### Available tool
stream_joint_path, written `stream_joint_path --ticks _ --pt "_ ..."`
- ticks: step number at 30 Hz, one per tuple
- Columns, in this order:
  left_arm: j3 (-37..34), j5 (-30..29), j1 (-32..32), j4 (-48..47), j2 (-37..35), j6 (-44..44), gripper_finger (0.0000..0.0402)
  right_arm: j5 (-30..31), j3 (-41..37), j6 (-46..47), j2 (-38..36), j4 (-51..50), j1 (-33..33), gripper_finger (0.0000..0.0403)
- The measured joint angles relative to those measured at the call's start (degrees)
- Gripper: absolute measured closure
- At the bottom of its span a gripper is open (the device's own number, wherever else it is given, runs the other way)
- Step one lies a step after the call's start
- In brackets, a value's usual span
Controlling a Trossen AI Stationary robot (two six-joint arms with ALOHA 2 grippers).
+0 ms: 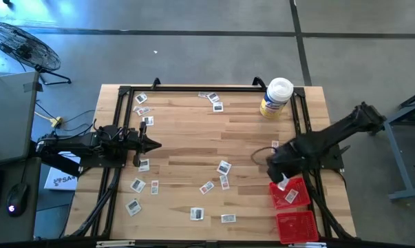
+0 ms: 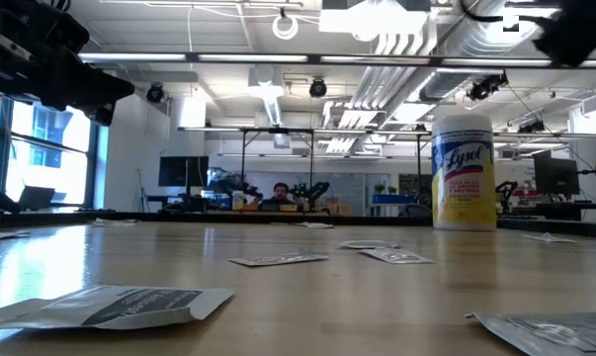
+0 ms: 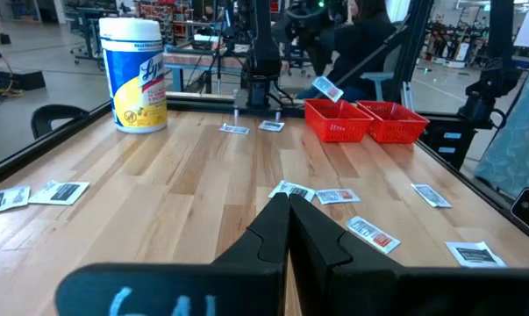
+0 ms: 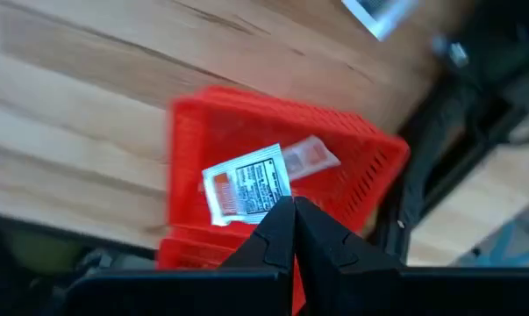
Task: Pick & Place First Aid Supplies
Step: Put the white ointment pack into the top red bin
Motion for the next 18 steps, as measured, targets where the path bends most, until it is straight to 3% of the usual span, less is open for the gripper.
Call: stream_joint_path --ticks 6,18 --pt "0.0 0.0 0.0 0.0 0.0 0.0 0.0400 -1.7 -6.5 13.2 -1.6 5.9 8.0 0.0403" --pt "0.0 0.0 0.0 0.0 0.0 0.0 0.0400 -3.6 -18.0 16.8 -1.6 18.4 10.8 0.0402"
